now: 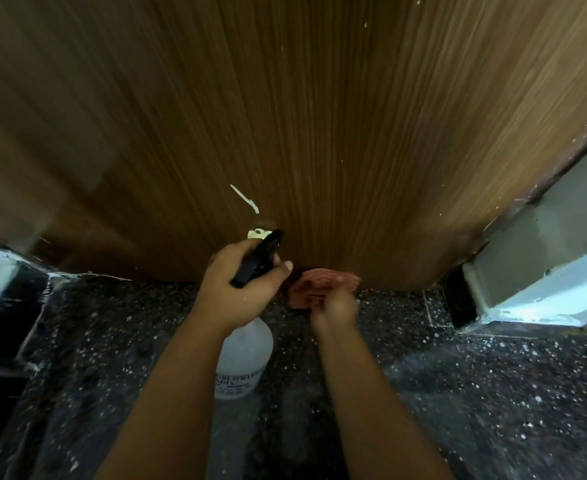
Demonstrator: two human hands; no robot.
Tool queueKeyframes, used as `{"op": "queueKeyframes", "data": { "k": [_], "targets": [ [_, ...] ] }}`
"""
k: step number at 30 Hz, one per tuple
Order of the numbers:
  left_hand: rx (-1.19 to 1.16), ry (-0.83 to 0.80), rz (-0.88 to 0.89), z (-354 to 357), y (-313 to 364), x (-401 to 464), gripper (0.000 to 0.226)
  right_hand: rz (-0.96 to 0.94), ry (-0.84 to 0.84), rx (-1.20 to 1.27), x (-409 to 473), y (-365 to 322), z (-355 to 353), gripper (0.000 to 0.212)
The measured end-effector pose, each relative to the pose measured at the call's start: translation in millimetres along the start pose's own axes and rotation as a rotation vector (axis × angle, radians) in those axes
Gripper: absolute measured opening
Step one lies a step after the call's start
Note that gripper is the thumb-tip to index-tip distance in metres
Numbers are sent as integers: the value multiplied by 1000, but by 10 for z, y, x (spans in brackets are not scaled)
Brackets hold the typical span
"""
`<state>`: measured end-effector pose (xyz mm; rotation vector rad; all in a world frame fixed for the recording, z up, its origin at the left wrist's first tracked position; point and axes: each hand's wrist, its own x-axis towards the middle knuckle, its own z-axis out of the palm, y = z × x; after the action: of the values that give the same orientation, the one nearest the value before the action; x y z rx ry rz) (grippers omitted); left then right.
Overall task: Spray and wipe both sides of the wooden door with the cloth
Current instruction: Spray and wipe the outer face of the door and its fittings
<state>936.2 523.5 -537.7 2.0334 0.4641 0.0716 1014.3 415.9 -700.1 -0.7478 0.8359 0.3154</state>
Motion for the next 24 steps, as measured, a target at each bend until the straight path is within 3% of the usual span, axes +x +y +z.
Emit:
{"op": "queueKeyframes", "data": {
  "k": [3,7,11,13,15,18,22,24],
  "targets": [
    [9,-41,19,38,-6,-87,14,-230,184,26,247,-685,-398,34],
    [3,-52,26,84,-6,-118,14,-356,364,10,293,-1166,-666,40],
    [-16,-56,33,78,-45,-133,15,-429,447,36,294,-1029,-403,49],
    [-16,-36,41,60,-68,-138,15,-359,536,-124,325,-708,-207,51],
    [1,-19,52,45,-82,-137,15,-261,428,-145,325,-353,-29,54],
    [-3,16,30,-8,-115,-125,14,-92,125,-161,93,215,191,50],
    [-9,59,26,-61,-162,-136,14,12,-91,-188,117,730,315,57],
    [-6,51,18,-68,-178,-150,14,21,-147,-163,77,626,279,49]
  ]
}}
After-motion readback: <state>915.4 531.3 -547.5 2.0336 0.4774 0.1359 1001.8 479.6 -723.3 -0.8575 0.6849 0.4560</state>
